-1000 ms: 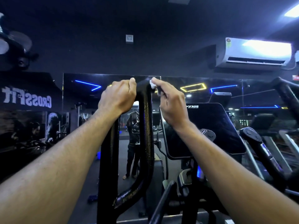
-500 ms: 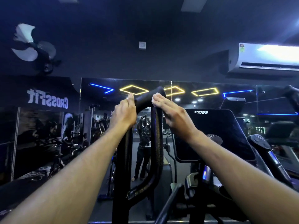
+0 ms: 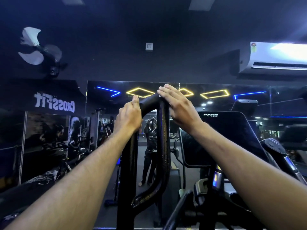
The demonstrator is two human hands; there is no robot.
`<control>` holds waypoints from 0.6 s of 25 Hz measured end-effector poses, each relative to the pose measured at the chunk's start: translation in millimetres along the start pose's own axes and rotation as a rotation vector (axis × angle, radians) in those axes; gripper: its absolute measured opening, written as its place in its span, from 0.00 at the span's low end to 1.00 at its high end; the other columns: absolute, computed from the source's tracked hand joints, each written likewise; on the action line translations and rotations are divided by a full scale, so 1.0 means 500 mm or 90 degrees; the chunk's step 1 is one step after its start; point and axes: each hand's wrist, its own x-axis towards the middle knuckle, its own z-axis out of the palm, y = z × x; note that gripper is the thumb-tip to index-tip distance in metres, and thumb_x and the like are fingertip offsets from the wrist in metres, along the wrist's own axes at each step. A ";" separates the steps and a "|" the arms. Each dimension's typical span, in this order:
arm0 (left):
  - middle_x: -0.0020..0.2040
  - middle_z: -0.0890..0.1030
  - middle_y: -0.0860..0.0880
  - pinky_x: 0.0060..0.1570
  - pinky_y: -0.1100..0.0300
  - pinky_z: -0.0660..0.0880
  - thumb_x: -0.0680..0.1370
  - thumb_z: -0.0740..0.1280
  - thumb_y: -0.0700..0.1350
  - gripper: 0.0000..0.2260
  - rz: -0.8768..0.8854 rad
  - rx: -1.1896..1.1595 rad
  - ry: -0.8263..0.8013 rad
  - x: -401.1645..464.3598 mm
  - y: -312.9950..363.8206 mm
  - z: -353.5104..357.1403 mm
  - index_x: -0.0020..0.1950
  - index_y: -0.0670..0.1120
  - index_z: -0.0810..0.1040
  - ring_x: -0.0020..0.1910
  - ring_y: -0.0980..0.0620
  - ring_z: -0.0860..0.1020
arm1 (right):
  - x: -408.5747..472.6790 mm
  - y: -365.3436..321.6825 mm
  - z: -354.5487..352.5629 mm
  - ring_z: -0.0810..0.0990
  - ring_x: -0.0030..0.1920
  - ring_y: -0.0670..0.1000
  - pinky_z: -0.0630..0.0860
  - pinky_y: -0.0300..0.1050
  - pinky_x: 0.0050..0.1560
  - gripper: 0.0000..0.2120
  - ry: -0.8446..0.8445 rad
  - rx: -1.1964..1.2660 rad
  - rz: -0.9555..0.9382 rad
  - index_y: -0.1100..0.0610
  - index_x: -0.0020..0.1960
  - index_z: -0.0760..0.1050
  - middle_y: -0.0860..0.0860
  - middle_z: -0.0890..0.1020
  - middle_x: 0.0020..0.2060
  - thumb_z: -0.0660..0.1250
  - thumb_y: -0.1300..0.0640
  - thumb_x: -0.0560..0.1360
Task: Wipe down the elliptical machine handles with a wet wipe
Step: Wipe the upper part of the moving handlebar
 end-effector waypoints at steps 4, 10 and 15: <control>0.53 0.85 0.40 0.60 0.40 0.78 0.75 0.37 0.75 0.44 0.000 -0.014 0.008 0.000 0.001 0.002 0.63 0.49 0.79 0.52 0.38 0.84 | -0.040 -0.021 -0.014 0.72 0.73 0.54 0.68 0.49 0.75 0.23 0.024 0.065 0.016 0.65 0.69 0.75 0.59 0.77 0.69 0.65 0.72 0.75; 0.48 0.85 0.41 0.57 0.40 0.80 0.75 0.37 0.75 0.44 0.024 -0.023 0.004 0.000 -0.002 0.003 0.60 0.46 0.80 0.49 0.40 0.84 | -0.020 -0.029 -0.064 0.79 0.53 0.37 0.74 0.26 0.55 0.13 0.238 0.188 0.255 0.64 0.61 0.81 0.51 0.84 0.54 0.64 0.68 0.79; 0.47 0.85 0.40 0.55 0.43 0.79 0.80 0.39 0.70 0.41 0.031 -0.001 0.002 0.002 -0.003 0.001 0.58 0.43 0.81 0.48 0.42 0.84 | 0.118 0.000 -0.007 0.82 0.48 0.44 0.77 0.45 0.56 0.12 -0.007 0.382 0.387 0.53 0.43 0.85 0.46 0.86 0.43 0.63 0.60 0.75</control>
